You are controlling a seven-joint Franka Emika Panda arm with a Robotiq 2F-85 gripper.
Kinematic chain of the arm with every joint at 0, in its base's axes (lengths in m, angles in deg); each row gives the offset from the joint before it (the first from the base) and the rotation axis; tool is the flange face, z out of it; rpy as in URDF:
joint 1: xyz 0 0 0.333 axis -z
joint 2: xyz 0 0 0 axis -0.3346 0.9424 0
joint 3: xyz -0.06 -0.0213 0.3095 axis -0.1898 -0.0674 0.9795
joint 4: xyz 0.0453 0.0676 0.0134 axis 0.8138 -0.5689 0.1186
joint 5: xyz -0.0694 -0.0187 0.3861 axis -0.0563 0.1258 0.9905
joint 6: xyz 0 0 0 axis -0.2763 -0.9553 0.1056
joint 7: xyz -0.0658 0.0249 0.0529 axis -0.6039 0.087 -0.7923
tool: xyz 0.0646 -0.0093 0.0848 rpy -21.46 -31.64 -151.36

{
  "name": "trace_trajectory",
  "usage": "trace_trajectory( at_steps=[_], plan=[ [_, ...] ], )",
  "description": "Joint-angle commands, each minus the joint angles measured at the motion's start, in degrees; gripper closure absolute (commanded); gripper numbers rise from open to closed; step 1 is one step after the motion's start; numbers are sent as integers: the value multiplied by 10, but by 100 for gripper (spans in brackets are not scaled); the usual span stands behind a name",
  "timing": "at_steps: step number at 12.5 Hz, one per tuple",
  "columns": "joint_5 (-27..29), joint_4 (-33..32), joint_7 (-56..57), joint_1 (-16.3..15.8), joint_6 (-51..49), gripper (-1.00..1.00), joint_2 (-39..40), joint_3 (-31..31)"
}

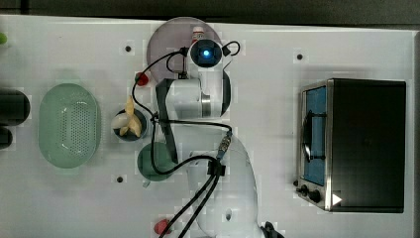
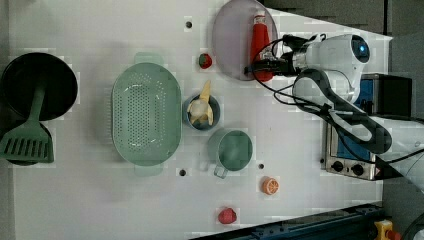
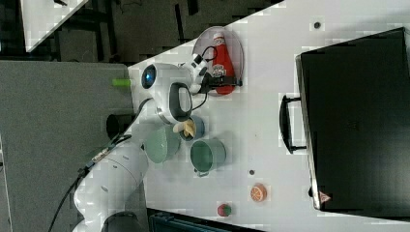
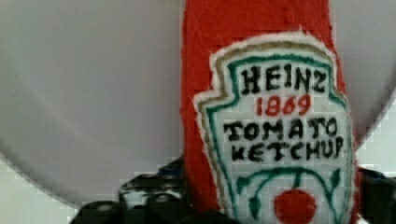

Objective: Pick ketchup from plate and place it on table.

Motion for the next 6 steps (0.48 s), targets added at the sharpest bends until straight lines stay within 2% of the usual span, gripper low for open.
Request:
trace_trajectory(
  at_steps=[1,6],
  plan=[
    [3,31,22,-6,15,-27,-9,7],
    [7,45,14,-2,2,-27,-37,7]
  ],
)
